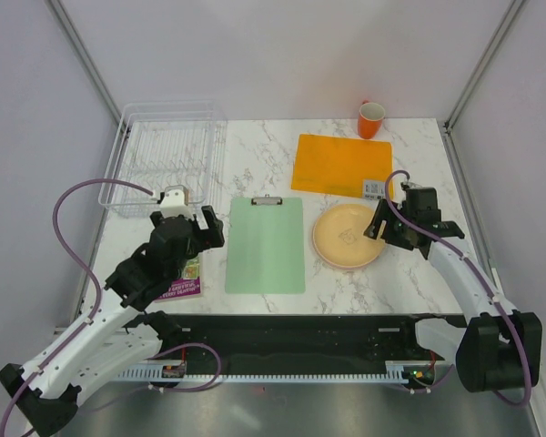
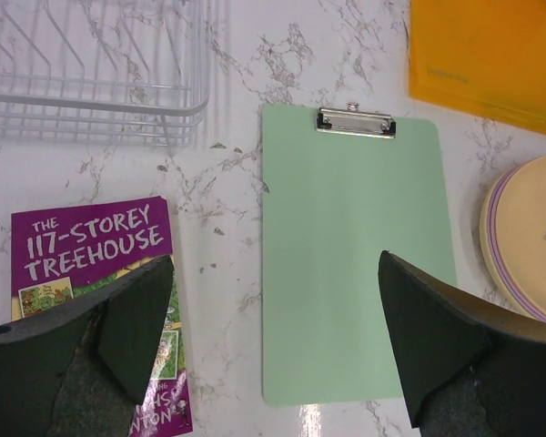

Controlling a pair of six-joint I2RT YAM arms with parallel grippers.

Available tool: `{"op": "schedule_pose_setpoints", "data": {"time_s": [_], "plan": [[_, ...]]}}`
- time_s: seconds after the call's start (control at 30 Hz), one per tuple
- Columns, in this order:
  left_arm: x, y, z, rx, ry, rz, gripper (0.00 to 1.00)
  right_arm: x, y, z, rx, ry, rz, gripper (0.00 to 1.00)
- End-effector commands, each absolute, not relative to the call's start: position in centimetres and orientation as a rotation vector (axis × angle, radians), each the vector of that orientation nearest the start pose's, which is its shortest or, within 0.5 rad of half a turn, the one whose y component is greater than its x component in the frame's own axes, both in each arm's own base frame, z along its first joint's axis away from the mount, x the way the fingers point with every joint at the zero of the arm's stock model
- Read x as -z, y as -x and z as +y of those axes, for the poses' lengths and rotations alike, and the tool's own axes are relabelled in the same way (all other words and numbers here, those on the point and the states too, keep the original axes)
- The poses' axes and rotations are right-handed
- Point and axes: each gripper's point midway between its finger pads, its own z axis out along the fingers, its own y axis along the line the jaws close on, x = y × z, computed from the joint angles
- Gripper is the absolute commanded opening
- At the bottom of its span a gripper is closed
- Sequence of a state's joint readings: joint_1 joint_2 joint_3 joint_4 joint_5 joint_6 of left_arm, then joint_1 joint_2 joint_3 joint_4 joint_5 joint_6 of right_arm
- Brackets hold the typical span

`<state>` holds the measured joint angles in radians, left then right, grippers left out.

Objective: Unload the plates from the dish rack

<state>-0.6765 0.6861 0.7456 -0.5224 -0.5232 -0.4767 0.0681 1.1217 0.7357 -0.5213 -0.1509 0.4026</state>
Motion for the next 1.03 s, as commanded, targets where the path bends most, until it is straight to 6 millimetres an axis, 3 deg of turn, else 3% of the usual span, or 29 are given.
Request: {"op": "schedule_pose_setpoints", "data": {"time_s": [0.0, 0.17, 0.3, 0.47, 0.7, 0.8, 1.0], "plan": [[-22.2, -24.3, -9.5, 0.167, 0.109, 1.941, 1.0, -13.6, -28.7, 4.9, -0.309, -0.299, 2.337, 0.84], [-22.3, -24.6, -9.3, 0.125, 0.078, 1.94, 1.0, -17.5, -28.5, 3.4, -0.226, -0.281, 2.221, 0.98], [-23.1, -25.5, -8.2, 0.01, 0.046, 1.912, 1.0, -19.0, -28.5, 2.8, -0.184, -0.26, 2.178, 0.98], [-25.0, -26.6, -8.6, -0.034, -0.024, 1.877, 1.0, -20.7, -29.0, 2.3, -0.163, -0.261, 2.095, 0.98], [-27.2, -26.9, -11.9, 0.131, -0.149, 1.829, 1.0, -24.7, -29.3, 2.3, -0.153, -0.173, 1.961, 0.98], [-27.7, -26.9, -12.2, 0.149, -0.151, 1.823, 1.0, -26.3, -29.3, 2.1, -0.138, -0.141, 1.907, 0.98], [-28.6, -27.1, -11.9, 0.135, -0.148, 1.805, 1.0, -27.3, -29.3, 1.2, -0.082, -0.156, 1.868, 0.98]]}}
